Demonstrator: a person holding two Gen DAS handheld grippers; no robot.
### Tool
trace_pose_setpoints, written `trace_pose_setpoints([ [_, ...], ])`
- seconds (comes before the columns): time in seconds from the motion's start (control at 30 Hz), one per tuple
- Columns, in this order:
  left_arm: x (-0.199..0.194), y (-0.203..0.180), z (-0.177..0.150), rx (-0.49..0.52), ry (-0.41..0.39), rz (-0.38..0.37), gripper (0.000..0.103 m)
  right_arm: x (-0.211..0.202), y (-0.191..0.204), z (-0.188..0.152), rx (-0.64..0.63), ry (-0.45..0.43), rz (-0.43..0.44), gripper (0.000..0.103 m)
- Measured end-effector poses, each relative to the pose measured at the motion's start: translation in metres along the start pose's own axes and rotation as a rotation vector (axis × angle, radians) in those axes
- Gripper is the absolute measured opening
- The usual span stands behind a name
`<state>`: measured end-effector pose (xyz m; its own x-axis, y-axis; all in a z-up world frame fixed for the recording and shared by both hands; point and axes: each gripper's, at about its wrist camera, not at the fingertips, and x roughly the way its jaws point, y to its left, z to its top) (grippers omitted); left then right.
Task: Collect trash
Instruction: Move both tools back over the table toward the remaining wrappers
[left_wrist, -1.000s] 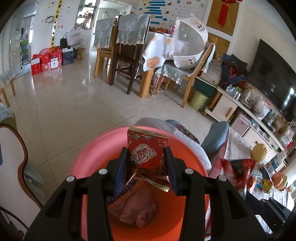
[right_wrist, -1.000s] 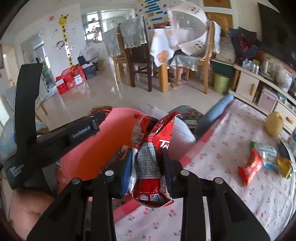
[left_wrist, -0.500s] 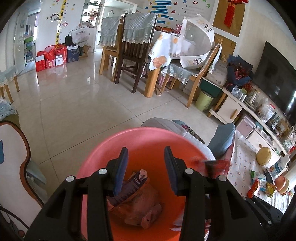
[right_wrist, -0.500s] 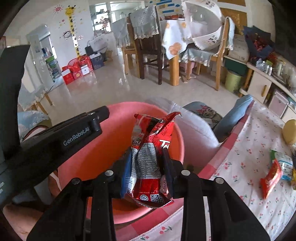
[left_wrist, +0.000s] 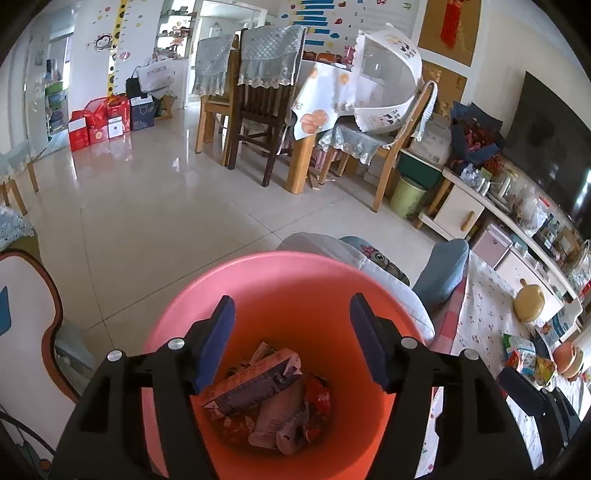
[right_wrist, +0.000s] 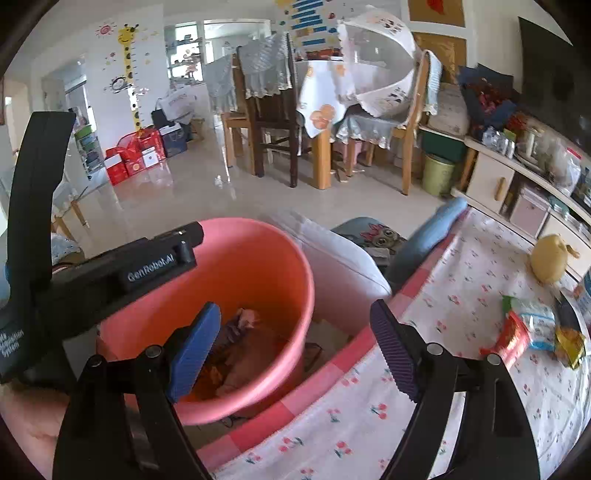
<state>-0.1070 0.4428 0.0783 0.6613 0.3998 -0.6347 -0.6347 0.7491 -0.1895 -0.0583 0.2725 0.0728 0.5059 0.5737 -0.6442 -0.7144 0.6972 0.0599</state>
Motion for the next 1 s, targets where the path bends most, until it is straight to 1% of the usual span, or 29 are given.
trace_pose_setpoints([
  [0.23, -0.001, -0.02, -0.005, 0.048, -0.003, -0.019, 0.069, -0.013, -0.026, -0.017, 0.04, 0.008, -0.037, 0.084],
  [0.47, -0.002, -0.042, -0.011, 0.1, 0.001, -0.033, 0.073, -0.026, -0.055, -0.032, 0.093, 0.01, -0.067, 0.086],
  [0.57, -0.003, -0.052, -0.014, 0.127, 0.002, -0.04, 0.073, -0.031, -0.066, -0.038, 0.114, 0.012, -0.076, 0.089],
  [0.83, -0.005, -0.084, -0.023, 0.18, 0.003, -0.064, 0.075, -0.044, -0.089, -0.053, 0.155, 0.018, -0.083, 0.089],
  [1.0, -0.007, -0.103, -0.029, 0.214, -0.001, -0.082, 0.079, -0.053, -0.106, -0.062, 0.178, 0.015, -0.094, 0.089],
])
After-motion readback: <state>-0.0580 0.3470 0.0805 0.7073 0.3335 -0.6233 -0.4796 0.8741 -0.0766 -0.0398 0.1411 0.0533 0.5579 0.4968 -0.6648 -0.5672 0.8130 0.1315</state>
